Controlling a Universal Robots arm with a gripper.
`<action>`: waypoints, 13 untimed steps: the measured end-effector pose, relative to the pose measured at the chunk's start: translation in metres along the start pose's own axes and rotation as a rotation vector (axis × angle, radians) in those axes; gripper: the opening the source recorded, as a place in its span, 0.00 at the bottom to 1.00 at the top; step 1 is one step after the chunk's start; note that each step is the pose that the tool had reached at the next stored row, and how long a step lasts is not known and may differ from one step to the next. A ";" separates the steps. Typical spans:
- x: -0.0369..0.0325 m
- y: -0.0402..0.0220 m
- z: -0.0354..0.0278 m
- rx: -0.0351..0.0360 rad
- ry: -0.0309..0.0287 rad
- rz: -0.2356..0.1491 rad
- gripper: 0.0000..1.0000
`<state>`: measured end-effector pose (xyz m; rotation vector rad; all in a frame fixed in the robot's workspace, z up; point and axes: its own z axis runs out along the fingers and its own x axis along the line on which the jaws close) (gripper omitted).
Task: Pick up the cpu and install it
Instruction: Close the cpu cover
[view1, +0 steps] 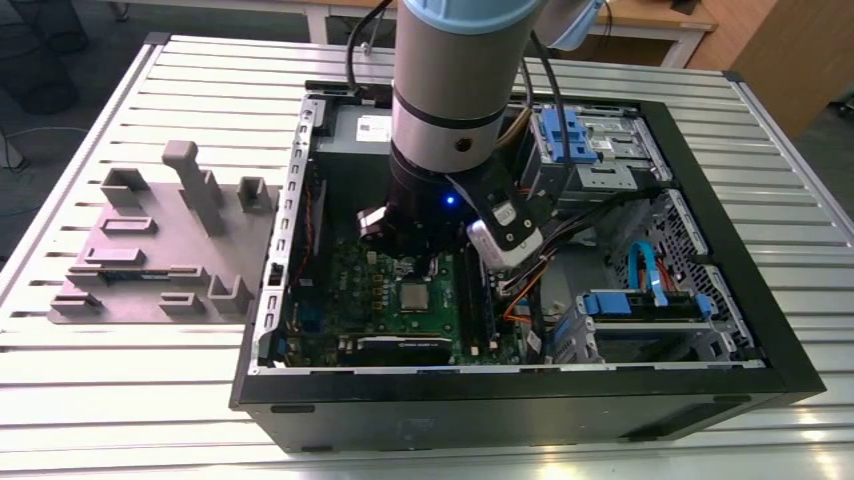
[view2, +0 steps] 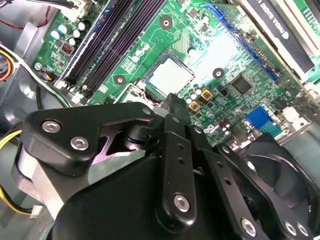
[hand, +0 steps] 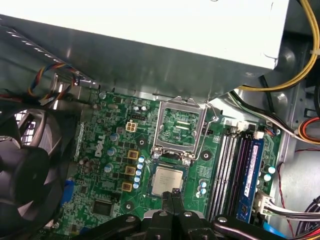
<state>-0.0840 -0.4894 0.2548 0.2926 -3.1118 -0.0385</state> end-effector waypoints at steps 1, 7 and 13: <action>0.0000 0.0000 0.0000 0.0000 0.0000 0.000 0.10; 0.0000 0.0000 0.0000 -0.0001 0.0000 -0.001 0.10; 0.0000 0.0000 0.0000 0.0000 0.0000 -0.002 0.10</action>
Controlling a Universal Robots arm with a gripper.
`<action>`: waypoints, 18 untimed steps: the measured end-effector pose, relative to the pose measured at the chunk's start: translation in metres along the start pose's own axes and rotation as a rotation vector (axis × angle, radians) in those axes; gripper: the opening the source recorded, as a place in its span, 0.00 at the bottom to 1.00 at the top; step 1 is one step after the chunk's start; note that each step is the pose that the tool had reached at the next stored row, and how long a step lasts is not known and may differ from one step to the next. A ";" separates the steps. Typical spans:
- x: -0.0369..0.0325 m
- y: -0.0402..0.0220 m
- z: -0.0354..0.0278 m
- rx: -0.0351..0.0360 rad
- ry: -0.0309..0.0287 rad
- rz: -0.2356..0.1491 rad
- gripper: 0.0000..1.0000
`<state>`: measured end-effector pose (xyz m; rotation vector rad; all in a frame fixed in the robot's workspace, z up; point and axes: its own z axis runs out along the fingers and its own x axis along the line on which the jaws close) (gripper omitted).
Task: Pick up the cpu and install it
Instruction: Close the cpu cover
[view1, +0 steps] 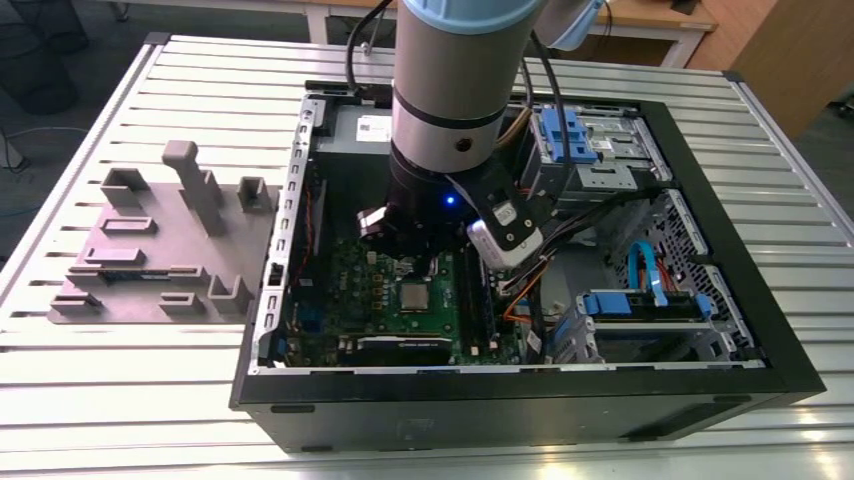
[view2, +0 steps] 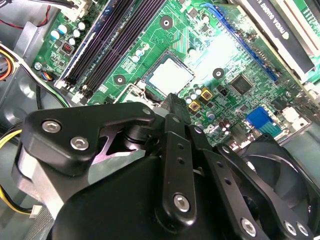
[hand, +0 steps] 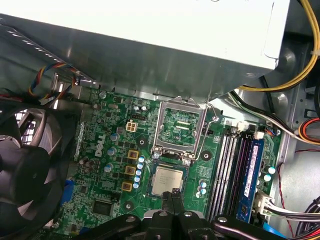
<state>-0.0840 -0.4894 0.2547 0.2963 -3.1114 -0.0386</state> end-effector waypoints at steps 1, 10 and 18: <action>0.0000 0.0000 0.0000 0.0001 0.0001 -0.002 0.10; 0.0000 -0.0001 0.0001 0.0013 0.0025 -0.091 0.10; 0.0000 -0.0001 0.0010 0.0032 0.0062 -0.236 0.10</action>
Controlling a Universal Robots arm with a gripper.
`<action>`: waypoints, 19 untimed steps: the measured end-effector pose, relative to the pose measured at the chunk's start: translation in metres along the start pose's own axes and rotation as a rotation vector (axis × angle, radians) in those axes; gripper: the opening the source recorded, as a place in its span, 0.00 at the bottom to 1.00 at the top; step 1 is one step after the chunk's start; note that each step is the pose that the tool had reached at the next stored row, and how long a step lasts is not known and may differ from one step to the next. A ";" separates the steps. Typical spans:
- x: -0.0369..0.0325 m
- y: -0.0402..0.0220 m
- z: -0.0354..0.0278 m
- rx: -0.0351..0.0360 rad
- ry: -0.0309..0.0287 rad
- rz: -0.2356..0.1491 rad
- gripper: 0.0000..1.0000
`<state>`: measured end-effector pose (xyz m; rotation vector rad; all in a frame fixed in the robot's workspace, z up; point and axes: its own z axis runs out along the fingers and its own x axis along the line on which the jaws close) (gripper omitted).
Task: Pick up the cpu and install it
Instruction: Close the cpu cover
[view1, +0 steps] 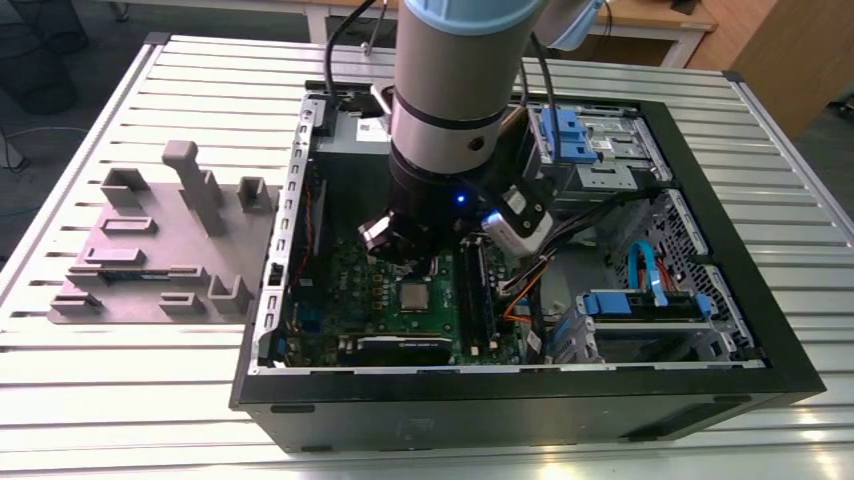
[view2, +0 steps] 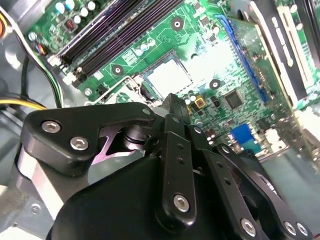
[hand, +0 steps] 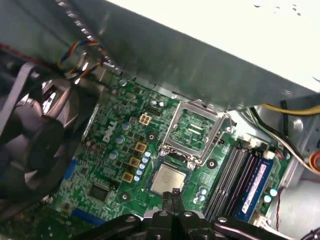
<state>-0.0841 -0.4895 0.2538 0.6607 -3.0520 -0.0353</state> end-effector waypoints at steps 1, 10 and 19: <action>-0.0002 -0.0001 0.0001 0.0002 0.0004 -0.015 0.10; -0.0301 0.0017 0.0027 0.0000 0.0015 -0.021 0.10; -0.0314 0.0044 0.0045 0.0014 0.0042 -0.124 0.10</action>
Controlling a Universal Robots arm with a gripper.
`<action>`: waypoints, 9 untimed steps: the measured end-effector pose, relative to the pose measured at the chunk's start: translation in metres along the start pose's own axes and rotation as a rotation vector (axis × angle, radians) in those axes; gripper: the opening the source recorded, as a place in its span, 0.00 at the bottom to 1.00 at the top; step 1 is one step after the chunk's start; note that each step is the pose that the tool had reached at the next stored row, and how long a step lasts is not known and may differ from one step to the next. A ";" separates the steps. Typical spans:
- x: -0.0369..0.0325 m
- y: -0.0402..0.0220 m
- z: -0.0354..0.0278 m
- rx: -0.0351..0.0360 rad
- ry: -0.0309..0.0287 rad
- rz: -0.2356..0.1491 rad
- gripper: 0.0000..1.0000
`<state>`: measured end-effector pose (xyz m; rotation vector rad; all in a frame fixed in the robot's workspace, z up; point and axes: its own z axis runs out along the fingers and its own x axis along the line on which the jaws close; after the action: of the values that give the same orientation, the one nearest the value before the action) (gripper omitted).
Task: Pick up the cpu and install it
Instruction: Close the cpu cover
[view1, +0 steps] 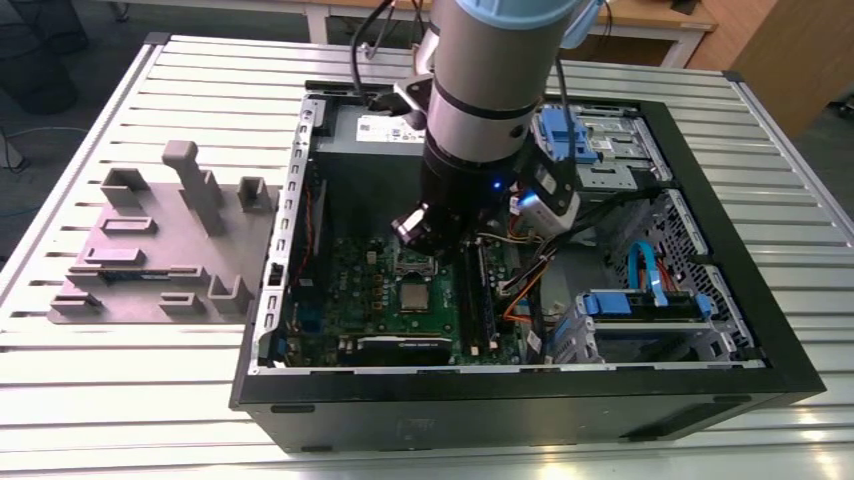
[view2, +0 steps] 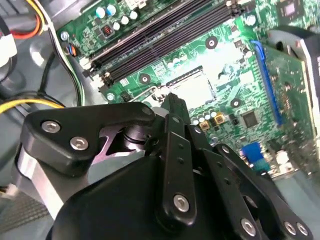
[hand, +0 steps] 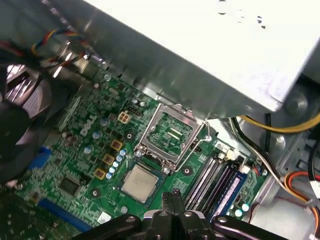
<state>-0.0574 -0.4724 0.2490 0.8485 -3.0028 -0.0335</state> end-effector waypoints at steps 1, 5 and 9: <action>0.0000 0.0000 0.0003 0.0003 0.0005 -0.018 0.10; 0.0000 -0.0001 0.0013 0.0013 0.0025 -0.092 0.10; -0.0001 -0.0001 0.0026 0.0023 0.0043 -0.163 0.10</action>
<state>-0.0574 -0.4724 0.2464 1.0903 -2.9220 -0.0308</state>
